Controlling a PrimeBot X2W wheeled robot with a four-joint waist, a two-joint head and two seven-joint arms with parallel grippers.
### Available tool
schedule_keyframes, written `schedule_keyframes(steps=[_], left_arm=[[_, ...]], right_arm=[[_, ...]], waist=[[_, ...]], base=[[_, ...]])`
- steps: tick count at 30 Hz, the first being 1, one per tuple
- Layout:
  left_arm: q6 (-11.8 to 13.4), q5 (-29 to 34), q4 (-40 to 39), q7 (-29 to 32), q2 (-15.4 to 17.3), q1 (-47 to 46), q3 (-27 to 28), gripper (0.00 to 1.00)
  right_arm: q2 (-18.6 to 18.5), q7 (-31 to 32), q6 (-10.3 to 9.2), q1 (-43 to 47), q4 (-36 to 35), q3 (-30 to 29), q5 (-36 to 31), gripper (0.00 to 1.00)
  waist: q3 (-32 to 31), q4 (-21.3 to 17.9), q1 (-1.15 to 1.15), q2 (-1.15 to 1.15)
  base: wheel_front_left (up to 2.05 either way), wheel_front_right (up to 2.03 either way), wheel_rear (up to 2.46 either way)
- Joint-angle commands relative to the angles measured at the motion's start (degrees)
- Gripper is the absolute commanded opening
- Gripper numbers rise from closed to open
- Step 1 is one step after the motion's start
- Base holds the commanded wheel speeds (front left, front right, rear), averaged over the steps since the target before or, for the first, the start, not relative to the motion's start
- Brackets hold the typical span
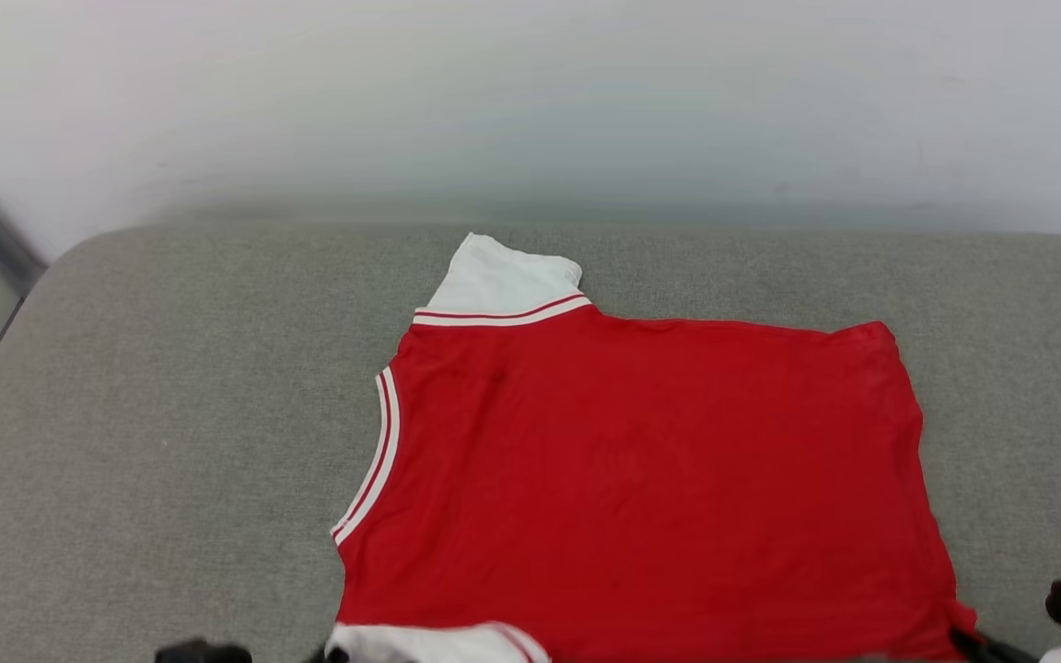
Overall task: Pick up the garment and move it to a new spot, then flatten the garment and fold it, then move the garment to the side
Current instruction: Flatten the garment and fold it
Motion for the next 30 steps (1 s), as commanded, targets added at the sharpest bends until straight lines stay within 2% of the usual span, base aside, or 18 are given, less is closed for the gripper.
schedule_keyframes(steps=[1, 8, 18, 30], left_arm=[[-0.4, 1.2, 0.4, -0.1, 0.1, -2.1, 0.4, 0.0], [-3.6, 4.4, 3.1, 1.5, 0.2, -13.2, 1.7, 0.0], [-8.9, 6.6, 11.3, 4.6, -1.0, -28.1, 2.8, 0.0], [-14.9, 6.9, 28.6, 4.5, -6.4, -34.9, 0.1, 0.0]], right_arm=[[0.4, -0.2, -0.04, -1.3, -0.4, -0.9, -0.3, 0.0], [1.0, -0.3, -0.04, -5.1, -1.5, -3.1, -0.3, 0.0], [0.4, 1.4, -0.04, -15.1, -1.2, -1.4, -1.1, 0.0], [1.6, 0.2, -0.04, -22.4, 6.6, 3.9, -1.8, 0.0]], waist=[[0.6, 0.0, 0.01, 0.0], [3.9, -1.0, 0.01, 0.0], [12.4, -2.6, 0.01, 0.0], [18.7, -3.2, 0.01, 0.0]], base=[[0.0, 0.0, 0.0], [0.0, 0.0, 0.0], [0.0, 0.0, 0.0], [0.0, 0.0, 0.0]])
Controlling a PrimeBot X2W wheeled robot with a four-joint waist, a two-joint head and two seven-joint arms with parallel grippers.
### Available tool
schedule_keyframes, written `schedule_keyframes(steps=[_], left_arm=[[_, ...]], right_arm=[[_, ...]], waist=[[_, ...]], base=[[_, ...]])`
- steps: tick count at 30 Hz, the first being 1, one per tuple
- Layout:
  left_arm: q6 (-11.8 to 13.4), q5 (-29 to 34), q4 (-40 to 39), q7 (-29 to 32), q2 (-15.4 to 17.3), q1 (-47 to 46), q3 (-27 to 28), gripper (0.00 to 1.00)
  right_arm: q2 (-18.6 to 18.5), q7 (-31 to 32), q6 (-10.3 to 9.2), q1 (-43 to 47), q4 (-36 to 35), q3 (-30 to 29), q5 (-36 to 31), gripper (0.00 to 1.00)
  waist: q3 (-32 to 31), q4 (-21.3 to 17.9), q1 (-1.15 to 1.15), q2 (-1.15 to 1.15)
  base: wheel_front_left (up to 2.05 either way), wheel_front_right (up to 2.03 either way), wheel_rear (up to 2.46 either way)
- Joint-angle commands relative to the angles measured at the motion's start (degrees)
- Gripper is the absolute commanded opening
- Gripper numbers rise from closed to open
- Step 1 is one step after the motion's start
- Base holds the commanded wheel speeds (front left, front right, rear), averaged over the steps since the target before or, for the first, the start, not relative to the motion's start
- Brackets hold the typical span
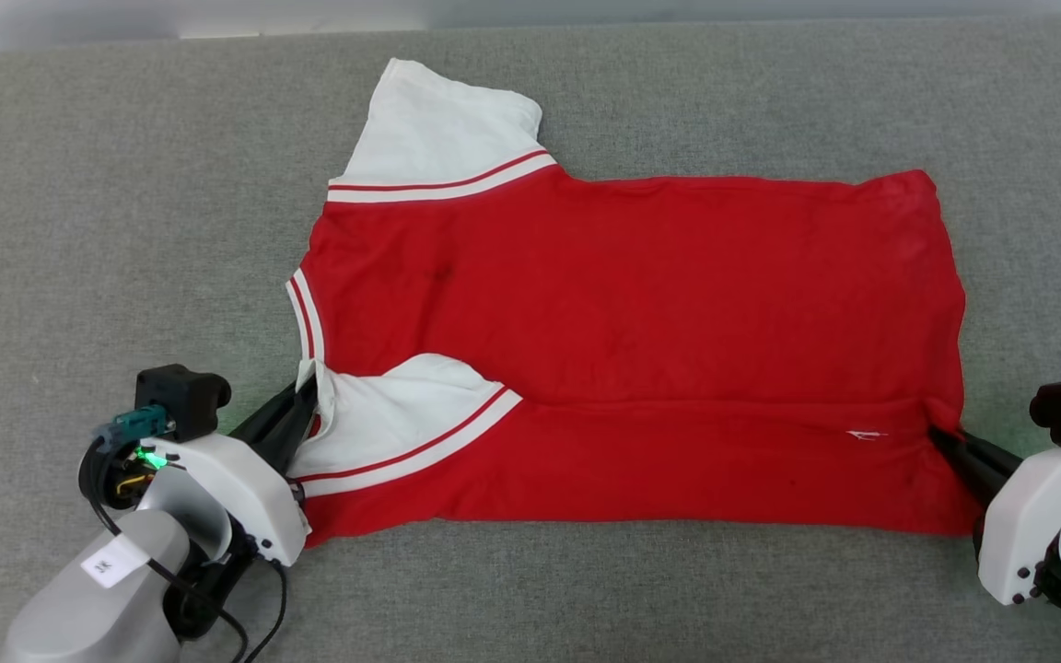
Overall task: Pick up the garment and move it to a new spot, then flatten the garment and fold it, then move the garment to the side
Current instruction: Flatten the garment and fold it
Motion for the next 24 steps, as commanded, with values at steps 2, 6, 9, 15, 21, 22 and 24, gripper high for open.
schedule_keyframes(steps=[2, 6, 9, 15, 21, 22, 24], left_arm=[[-1.1, -0.1, 2.6, -0.6, -1.5, -1.0, -1.0, 0.0], [-1.9, -0.5, 5.6, -0.9, -2.9, -1.5, -1.7, 0.49], [-2.2, 0.4, 5.9, -2.0, -2.3, -2.8, -1.8, 1.0], [-0.6, 1.3, 1.6, 0.0, 0.9, -5.9, -0.8, 1.0], [0.6, 2.1, -6.0, 8.3, 5.9, -10.3, -1.2, 1.0], [0.7, 2.2, -7.1, 10.3, 6.5, -11.1, -1.4, 1.0], [1.0, 1.3, -8.9, 15.5, 7.4, -12.7, -2.0, 1.0]], right_arm=[[0.4, -0.4, -0.04, -1.0, 1.8, 1.4, 0.2, 0.0], [0.6, -0.9, -0.04, -2.0, 3.2, 1.8, 0.8, 0.46], [0.0, -2.0, -0.04, -2.1, 2.4, 1.5, 0.5, 1.0], [-0.6, -2.8, -0.04, -0.7, -0.1, -0.9, 0.9, 1.0], [-0.7, -1.9, -0.04, -0.7, -2.6, -3.7, -0.1, 1.0], [-0.5, -1.8, -0.04, -0.8, -2.9, -4.0, -0.2, 1.0], [-0.1, -1.3, -0.04, -0.8, -3.5, -4.5, -0.8, 1.0]], waist=[[0.4, 0.0, -0.01, 0.0], [-0.8, 0.3, -0.01, 0.0], [-2.4, 0.8, -0.01, 0.0], [-5.7, 2.1, -0.01, 0.0], [-6.6, 2.9, -0.01, 0.0], [-6.6, 2.9, -0.01, 0.0], [-6.6, 3.0, -0.01, 0.0]], base=[[0.0, 0.0, 0.0], [0.0, 0.0, 0.0], [0.0, 0.0, 0.0], [0.0, 0.0, 0.0], [0.0, 0.0, 0.0], [0.0, 0.0, 0.0], [0.0, 0.0, 0.0]])
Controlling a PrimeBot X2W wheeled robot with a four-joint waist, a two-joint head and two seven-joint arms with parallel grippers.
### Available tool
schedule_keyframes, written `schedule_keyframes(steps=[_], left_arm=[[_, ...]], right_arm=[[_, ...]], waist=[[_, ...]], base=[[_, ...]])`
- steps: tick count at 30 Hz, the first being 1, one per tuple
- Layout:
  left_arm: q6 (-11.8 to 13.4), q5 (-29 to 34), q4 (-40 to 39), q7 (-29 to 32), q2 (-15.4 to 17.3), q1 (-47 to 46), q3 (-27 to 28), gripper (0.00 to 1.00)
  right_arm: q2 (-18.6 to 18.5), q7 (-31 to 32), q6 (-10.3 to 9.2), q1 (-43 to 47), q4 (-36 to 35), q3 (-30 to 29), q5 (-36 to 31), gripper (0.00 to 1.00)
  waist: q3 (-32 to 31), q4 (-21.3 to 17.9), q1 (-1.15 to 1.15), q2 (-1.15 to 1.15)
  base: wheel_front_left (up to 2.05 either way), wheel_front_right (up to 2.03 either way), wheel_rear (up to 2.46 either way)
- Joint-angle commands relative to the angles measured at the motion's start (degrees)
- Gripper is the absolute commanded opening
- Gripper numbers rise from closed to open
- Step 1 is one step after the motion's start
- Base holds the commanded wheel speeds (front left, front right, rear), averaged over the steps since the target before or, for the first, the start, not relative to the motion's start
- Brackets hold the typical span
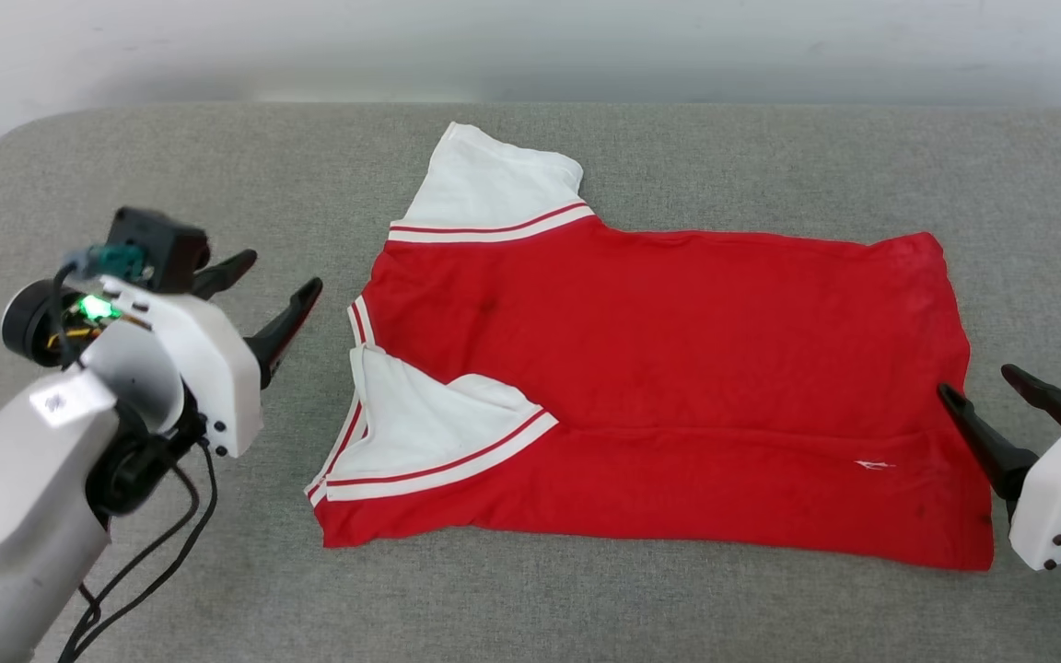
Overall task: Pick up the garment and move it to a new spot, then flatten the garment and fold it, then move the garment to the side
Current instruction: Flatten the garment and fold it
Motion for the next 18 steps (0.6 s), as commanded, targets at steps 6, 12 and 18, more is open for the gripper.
schedule_keyframes(steps=[6, 12, 18], left_arm=[[0.0, -6.6, -2.5, 19.7, 1.6, -4.0, -2.5, 1.0], [0.0, -13.4, -1.9, 34.8, 2.0, -4.1, -5.1, 1.0], [0.1, -15.5, -1.2, 42.5, 2.4, -3.5, -7.5, 1.0]], right_arm=[[1.6, 1.4, -0.04, 0.3, -1.8, -0.5, -1.5, 1.0], [2.6, 2.2, -0.04, -0.4, -2.5, 0.3, -2.0, 1.0], [2.9, 2.6, -0.04, -1.2, -2.6, 0.6, -2.0, 1.0]], waist=[[0.1, -0.3, 0.0, 0.0], [0.5, -1.9, 0.0, 0.0], [1.4, -3.0, 0.0, 0.0]], base=[[0.0, 0.0, 0.0], [0.0, 0.0, 0.0], [0.0, 0.0, 0.0]])
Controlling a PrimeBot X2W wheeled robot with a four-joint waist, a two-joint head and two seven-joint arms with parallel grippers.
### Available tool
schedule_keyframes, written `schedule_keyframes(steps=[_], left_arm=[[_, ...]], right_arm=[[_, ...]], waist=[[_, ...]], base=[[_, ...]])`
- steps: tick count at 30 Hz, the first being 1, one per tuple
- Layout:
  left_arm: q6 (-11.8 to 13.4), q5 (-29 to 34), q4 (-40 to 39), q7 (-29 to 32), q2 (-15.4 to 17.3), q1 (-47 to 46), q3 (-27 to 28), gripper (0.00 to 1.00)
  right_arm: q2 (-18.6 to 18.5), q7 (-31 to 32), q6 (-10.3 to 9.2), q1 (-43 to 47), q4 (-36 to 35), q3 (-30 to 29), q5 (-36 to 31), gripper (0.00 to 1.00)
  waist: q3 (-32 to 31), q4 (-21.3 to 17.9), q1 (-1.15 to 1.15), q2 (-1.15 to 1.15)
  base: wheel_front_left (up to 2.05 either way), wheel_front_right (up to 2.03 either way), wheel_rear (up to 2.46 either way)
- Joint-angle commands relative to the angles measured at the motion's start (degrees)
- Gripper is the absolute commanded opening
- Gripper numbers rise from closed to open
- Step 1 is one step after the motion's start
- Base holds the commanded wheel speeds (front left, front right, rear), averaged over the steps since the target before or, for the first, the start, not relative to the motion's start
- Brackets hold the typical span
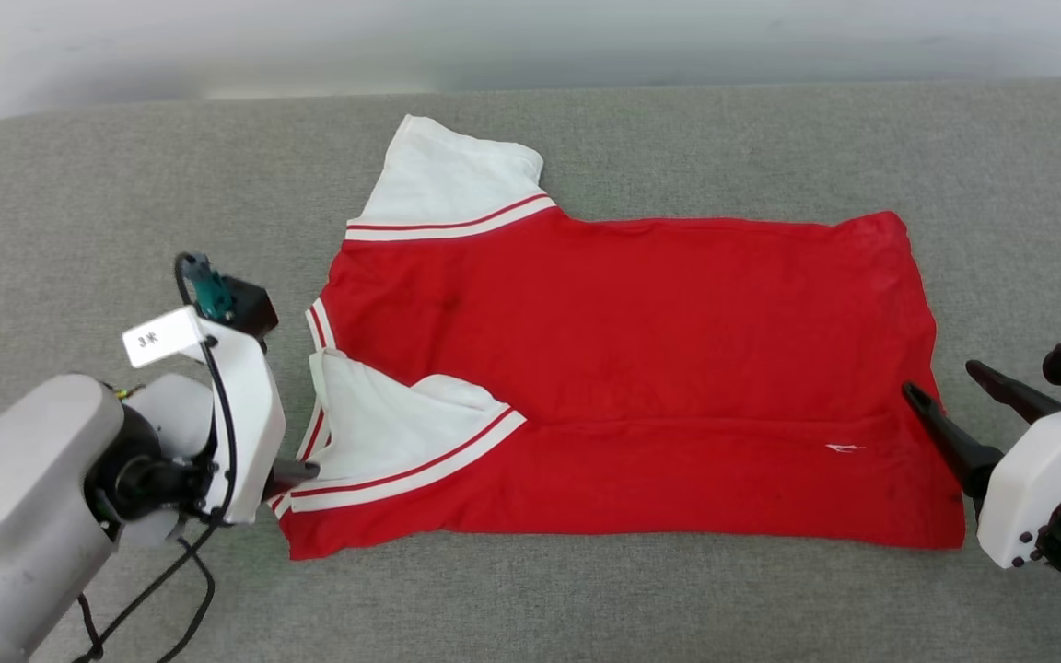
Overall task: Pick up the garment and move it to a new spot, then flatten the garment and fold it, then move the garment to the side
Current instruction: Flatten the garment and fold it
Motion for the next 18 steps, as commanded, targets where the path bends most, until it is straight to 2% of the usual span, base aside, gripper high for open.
schedule_keyframes(steps=[1, 7, 11, 13, 14, 18], left_arm=[[0.0, 0.2, 0.4, 0.9, 0.0, 0.5, -0.7, 1.0], [-0.7, 1.3, 3.6, 3.2, -1.0, 2.7, -4.1, 1.0], [-1.3, 0.9, 5.6, 2.2, -2.8, 5.1, -5.5, 1.0], [-1.7, 0.4, 6.1, 1.5, -3.4, 5.7, -5.4, 0.27], [-1.9, 0.4, 6.3, 1.4, -3.4, 5.7, -5.5, 0.0], [-2.5, -0.4, 6.0, 0.6, -2.5, 5.3, -4.7, 0.0]], right_arm=[[0.4, 0.1, -0.04, -1.0, -0.1, 0.1, -0.1, 1.0], [0.9, 0.1, -0.04, -2.4, 0.3, 0.9, 0.0, 1.0], [0.6, 0.1, -0.04, -3.6, 0.6, 1.2, 0.1, 1.0], [-0.1, 0.6, -0.03, -4.3, 0.4, 1.6, -0.2, 1.0], [-0.5, 1.0, -0.03, -4.7, 0.2, 1.7, -0.1, 1.0], [-3.3, 3.5, -0.03, -6.8, -1.2, 2.7, 0.3, 1.0]], waist=[[0.4, -0.4, 0.0, 0.0], [1.7, -1.7, 0.0, 0.0], [1.8, -2.1, 0.0, 0.0], [1.6, -2.2, 0.0, 0.0], [1.4, -2.2, 0.0, 0.0], [0.2, -1.9, 0.0, 0.0]], base=[[0.0, 0.0, 0.0], [0.0, 0.0, 0.0], [0.0, 0.0, 0.0], [0.0, 0.0, 0.0], [0.0, 0.0, 0.0], [0.0, 0.0, 0.0]])
